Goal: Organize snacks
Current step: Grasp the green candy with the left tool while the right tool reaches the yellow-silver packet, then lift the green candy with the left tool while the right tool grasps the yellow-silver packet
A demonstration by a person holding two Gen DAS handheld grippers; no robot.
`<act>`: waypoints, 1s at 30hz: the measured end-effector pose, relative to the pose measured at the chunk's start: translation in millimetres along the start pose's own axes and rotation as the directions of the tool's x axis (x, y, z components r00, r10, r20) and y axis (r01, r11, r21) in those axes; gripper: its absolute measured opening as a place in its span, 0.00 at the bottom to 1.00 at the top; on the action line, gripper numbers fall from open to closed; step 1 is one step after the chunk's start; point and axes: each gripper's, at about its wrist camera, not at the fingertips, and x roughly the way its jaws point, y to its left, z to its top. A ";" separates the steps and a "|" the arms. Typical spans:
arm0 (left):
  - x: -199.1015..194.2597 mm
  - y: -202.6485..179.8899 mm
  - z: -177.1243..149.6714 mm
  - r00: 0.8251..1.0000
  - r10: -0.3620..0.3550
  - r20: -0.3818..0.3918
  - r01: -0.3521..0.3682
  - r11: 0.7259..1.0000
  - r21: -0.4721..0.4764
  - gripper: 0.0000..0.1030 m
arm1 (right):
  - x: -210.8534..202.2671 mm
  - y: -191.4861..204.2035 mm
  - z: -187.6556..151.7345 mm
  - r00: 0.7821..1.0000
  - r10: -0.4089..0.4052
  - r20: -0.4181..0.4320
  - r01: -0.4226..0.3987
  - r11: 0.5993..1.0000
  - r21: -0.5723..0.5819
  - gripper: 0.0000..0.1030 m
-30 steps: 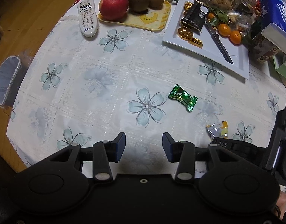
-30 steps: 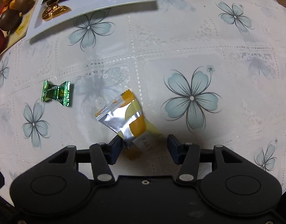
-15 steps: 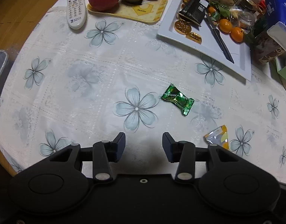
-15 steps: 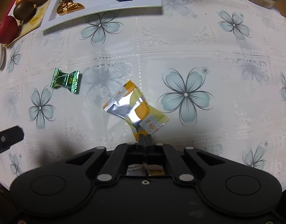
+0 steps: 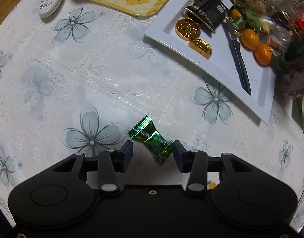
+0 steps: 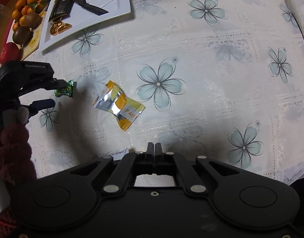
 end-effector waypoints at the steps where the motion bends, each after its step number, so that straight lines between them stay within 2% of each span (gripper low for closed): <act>1: 2.6 -1.5 3.0 1.000 0.005 0.007 -0.005 1.000 -0.013 0.51 | -2.1 0.9 -0.2 1.000 0.006 0.005 -0.006 1.000 -0.003 0.00; 5: 12.0 -9.6 8.2 0.995 0.086 0.039 -0.087 0.996 0.006 0.51 | -9.9 3.2 -1.5 0.999 -0.001 0.050 0.002 1.000 -0.026 0.01; 8: 12.8 -12.1 3.3 0.994 0.109 0.018 -0.110 0.992 0.066 0.53 | -10.5 -0.6 1.3 0.999 0.033 0.039 -0.033 0.999 -0.018 0.02; 14: 8.4 6.3 -12.5 0.993 0.119 -0.022 -0.114 0.983 0.142 0.52 | -2.8 -0.4 8.5 0.998 0.063 0.015 -0.063 0.998 0.009 0.05; 18: 2.8 25.0 -14.6 0.994 0.100 -0.051 -0.092 0.986 0.141 0.49 | 2.5 3.2 12.8 0.997 0.079 0.026 -0.079 0.997 0.004 0.11; 20: -5.9 30.8 -13.4 0.997 0.077 -0.020 -0.073 0.986 0.151 0.49 | 5.1 6.3 16.3 0.995 0.085 0.043 -0.085 0.996 0.001 0.13; 22: -18.0 27.1 -12.2 0.996 0.071 0.050 -0.079 0.978 0.193 0.51 | 6.4 9.4 20.5 0.993 0.096 0.067 -0.096 0.995 -0.001 0.17; 23: -22.7 22.1 -11.7 0.994 0.073 0.080 -0.090 0.968 0.233 0.53 | 7.1 11.2 22.9 0.992 0.104 0.078 -0.104 0.995 -0.009 0.21; 25: -30.9 9.7 -10.4 0.990 0.053 0.132 -0.095 0.936 0.340 0.58 | 8.6 15.5 27.5 0.988 0.118 0.098 -0.114 0.993 -0.039 0.35; 27: -34.0 -1.1 -11.1 0.985 0.041 0.168 -0.111 0.896 0.429 0.61 | 11.4 19.6 31.3 0.989 0.099 0.111 -0.091 0.993 -0.072 0.42; 29: -33.2 -14.4 -11.7 0.976 0.041 0.213 -0.148 0.845 0.514 0.61 | 15.8 20.0 34.0 0.991 0.075 0.112 -0.066 0.995 -0.081 0.42; 30: -29.6 -20.3 -13.3 0.974 0.030 0.226 -0.156 0.809 0.566 0.61 | 19.1 18.8 35.2 0.992 0.069 0.102 -0.061 0.995 -0.080 0.42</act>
